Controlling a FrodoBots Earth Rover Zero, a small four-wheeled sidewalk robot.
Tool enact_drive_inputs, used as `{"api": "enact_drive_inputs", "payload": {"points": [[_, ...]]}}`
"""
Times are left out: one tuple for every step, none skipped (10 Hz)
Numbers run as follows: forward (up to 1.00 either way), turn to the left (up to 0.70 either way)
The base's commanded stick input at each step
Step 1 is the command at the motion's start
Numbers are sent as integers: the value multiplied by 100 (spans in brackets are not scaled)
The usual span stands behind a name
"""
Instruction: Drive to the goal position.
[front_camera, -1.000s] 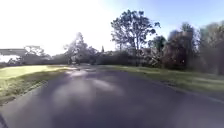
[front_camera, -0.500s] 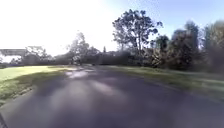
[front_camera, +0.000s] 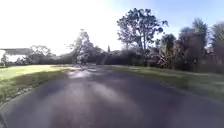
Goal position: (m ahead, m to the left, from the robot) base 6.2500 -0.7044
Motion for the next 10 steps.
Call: {"api": "enact_drive_inputs", "payload": {"points": [[70,-19],[70,-31],[70,-35],[70,-35],[70,-35],[70,-35],[70,-35],[70,-35],[70,-35],[70,-35]]}}
